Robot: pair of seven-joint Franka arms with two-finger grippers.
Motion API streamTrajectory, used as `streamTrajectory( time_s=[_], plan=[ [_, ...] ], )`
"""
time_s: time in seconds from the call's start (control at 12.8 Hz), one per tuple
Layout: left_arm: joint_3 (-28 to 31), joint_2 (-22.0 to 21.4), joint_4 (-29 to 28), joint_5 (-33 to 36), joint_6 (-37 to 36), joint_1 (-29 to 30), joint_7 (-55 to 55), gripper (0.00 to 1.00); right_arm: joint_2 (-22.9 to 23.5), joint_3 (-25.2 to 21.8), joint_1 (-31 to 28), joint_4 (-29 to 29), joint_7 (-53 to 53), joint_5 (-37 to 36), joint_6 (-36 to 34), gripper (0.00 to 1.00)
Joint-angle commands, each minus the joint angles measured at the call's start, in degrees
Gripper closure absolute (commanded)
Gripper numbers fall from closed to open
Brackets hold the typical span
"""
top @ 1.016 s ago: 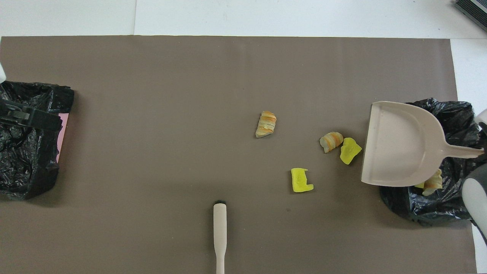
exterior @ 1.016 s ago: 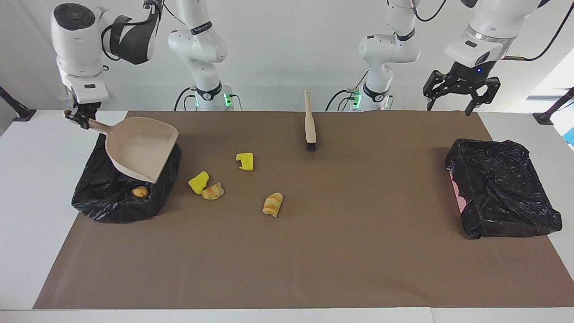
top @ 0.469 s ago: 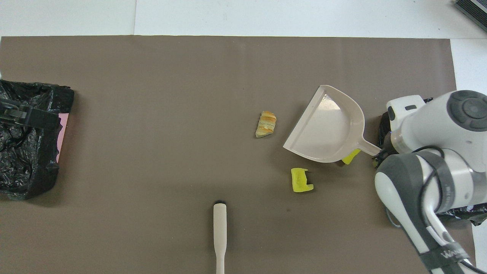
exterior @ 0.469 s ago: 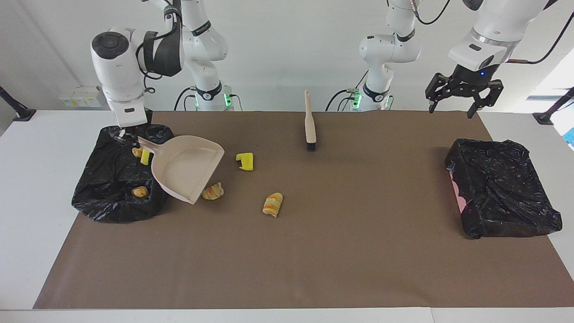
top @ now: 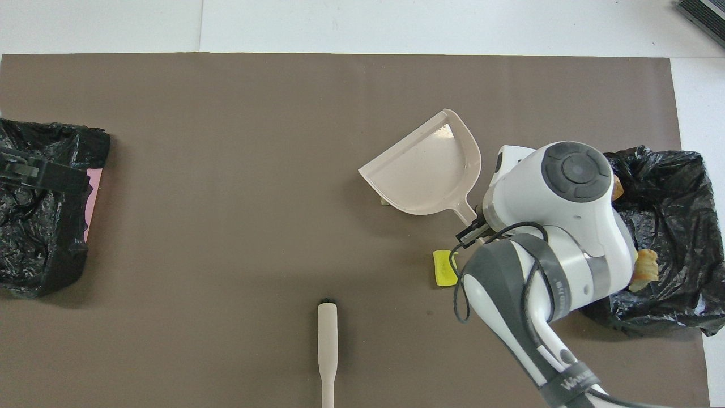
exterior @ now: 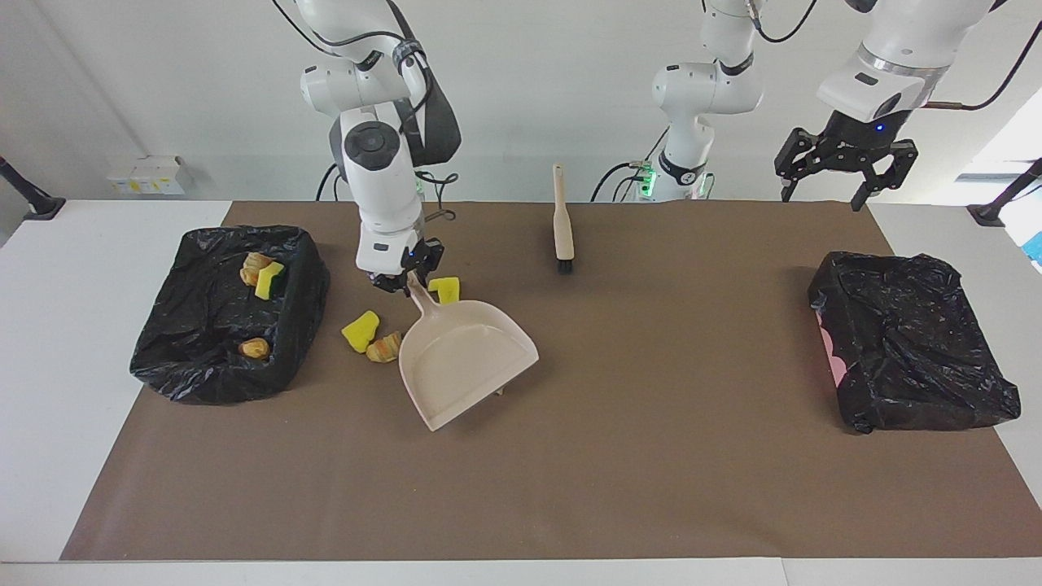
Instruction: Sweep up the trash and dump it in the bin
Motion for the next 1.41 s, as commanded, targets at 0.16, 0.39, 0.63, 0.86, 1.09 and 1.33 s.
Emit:
streamTrajectory(
  time_s=[0.16,0.39,0.63,0.86,1.09,1.33],
  plan=[
    [0.0,-1.4,-1.0,-0.5,-1.5,0.7,0.0,0.00,7.4,-0.4,7.5,10.2,19.6,5.8,0.2,1.00],
    [0.0,-1.8,-1.7,-0.5,-1.5,0.7,-0.1,0.00,14.0,-0.3,11.3,17.3,31.1,5.8,0.1,1.00],
    [0.0,-2.7,-3.0,-0.5,-1.3,0.6,0.0,0.00,23.6,-0.3,15.2,26.8,40.9,6.1,0.2,1.00],
    [0.1,-3.9,-5.0,-0.5,-1.1,0.7,0.4,0.00,29.0,-0.3,18.3,30.4,46.1,6.0,3.9,1.00],
    [0.1,-3.9,-5.0,-0.5,-1.1,0.7,0.4,0.00,28.2,-0.4,17.7,29.1,45.5,6.6,5.3,0.00],
    [0.1,-3.8,-5.0,-0.5,-0.5,0.6,-0.1,0.00,22.9,-0.4,17.1,25.9,45.3,6.6,2.3,0.00]
  ],
)
